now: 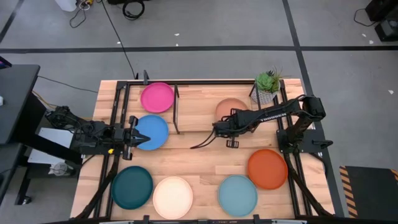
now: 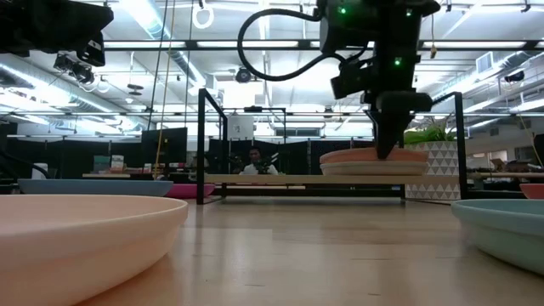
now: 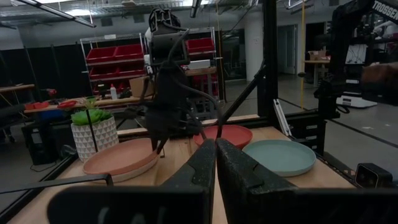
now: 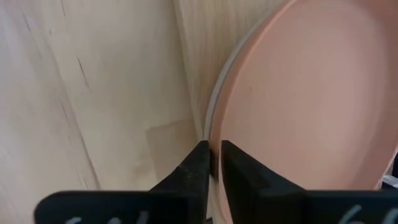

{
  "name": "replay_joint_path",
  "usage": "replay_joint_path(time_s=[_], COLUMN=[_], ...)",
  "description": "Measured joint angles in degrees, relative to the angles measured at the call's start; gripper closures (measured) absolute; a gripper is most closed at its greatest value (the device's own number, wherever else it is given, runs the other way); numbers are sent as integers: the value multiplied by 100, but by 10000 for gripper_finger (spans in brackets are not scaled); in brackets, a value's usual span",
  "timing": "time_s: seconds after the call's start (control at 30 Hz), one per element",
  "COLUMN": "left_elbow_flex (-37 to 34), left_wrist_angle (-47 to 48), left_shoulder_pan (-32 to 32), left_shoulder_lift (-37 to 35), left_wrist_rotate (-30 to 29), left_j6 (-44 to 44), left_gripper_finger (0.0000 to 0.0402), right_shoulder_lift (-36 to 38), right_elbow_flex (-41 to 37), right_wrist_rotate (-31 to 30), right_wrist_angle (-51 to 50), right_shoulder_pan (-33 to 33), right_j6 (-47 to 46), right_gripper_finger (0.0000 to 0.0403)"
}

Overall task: Place and stack plates onto a shelf
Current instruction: Stack the light brown plate on top of the grey plate on the shelf, then stack the light blue plate on top of the light brown plate on the shelf

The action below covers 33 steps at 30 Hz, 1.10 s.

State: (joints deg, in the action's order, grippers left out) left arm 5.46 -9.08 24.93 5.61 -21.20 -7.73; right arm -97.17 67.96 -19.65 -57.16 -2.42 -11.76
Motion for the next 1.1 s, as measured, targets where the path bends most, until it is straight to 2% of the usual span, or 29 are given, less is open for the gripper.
replay_joint_path(time_s=[0.2, 0.37, 0.53, 0.73, 1.0, 1.1], left_elbow_flex=[1, -1, 0, 0, -1, -1], left_wrist_angle=[0, 0, 0, 0, -2, 0], left_shoulder_pan=[1, 0, 1, 0, 2, 0], left_shoulder_lift=[1, 1, 1, 2, 0, 0], left_wrist_rotate=[0, -1, 0, 1, -1, 1], left_j6=[2, 2, 3, 5, 8, 9], left_gripper_finger=[379, 379, 379, 379, 379, 379], right_shoulder_lift=[0, -2, -2, -2, -20, -24], right_elbow_flex=[0, 233, 452, 448, 135, 110], right_wrist_rotate=[-154, 21, -40, -494, -488, -446], right_wrist_angle=[54, -208, -240, -310, 234, 149], right_shoulder_pan=[0, -16, -83, -81, -80, -79], right_j6=[-3, -33, -18, -67, 30, -87], right_gripper_finger=[315, 299, 299, 299, 299, 299])
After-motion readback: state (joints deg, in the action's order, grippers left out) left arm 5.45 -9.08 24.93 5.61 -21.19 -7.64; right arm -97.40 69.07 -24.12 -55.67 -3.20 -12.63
